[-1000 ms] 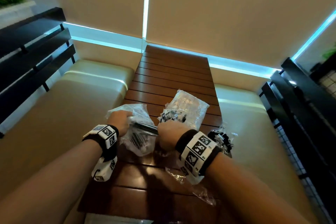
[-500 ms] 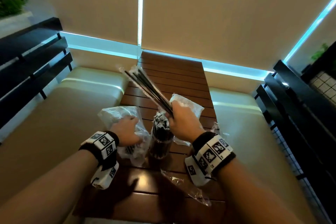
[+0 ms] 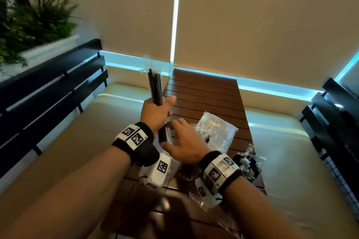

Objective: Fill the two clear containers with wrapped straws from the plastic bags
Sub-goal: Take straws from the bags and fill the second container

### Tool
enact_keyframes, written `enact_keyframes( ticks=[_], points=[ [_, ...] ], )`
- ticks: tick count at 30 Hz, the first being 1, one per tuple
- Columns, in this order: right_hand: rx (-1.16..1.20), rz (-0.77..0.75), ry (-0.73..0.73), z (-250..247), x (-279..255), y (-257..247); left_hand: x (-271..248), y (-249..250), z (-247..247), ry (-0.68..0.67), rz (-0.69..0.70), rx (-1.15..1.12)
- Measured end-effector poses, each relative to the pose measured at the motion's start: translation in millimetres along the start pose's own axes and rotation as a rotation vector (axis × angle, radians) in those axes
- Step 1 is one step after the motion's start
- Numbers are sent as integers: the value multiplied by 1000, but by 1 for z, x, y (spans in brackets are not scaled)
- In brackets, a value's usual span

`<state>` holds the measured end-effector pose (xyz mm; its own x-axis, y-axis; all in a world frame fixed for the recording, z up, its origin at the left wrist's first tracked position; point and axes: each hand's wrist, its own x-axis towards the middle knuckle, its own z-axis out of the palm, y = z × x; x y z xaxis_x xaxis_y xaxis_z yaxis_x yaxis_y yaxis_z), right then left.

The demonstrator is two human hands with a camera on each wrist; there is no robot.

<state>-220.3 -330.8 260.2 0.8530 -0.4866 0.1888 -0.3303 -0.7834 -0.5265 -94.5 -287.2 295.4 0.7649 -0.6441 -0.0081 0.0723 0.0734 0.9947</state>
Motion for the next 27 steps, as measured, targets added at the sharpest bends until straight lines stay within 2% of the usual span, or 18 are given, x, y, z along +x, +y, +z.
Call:
enact_keyframes(
  ticks=[1, 4, 5, 6, 8, 11, 14, 17, 18, 21, 23, 25, 27],
  points=[
    [41, 6, 94, -14, 4, 0, 0, -1, -3, 3, 68, 108],
    [301, 39, 541, -73, 21, -17, 1, -5, -12, -14, 242, 501],
    [347, 33, 614, -92, 28, -27, -1, -7, -12, -29, 300, 603],
    [364, 12, 619, -108, 33, -38, -6, -7, -11, -48, 354, 655],
    [296, -27, 498, -117, 41, -57, -12, -6, -7, -80, 427, 670],
    [99, -10, 313, -92, 46, -71, -9, -5, 4, -117, 441, 660],
    [124, 2, 279, -79, 43, -68, -2, -12, 1, -96, 447, 681],
    [190, -7, 389, -86, 42, -62, -2, -11, -7, -64, 454, 660],
    [199, -6, 396, -85, 41, -64, -2, -9, -7, -83, 464, 636],
    [280, -36, 370, -69, 38, -65, -2, -8, 4, -186, 487, 769],
    [385, -46, 426, -62, 37, -48, -1, -11, 7, -152, 439, 682],
    [361, 73, 574, -53, 31, -20, 2, -14, 4, -72, 395, 565],
    [249, 310, 691, -32, 17, 13, 8, -18, 2, 27, 284, 419]
  ],
)
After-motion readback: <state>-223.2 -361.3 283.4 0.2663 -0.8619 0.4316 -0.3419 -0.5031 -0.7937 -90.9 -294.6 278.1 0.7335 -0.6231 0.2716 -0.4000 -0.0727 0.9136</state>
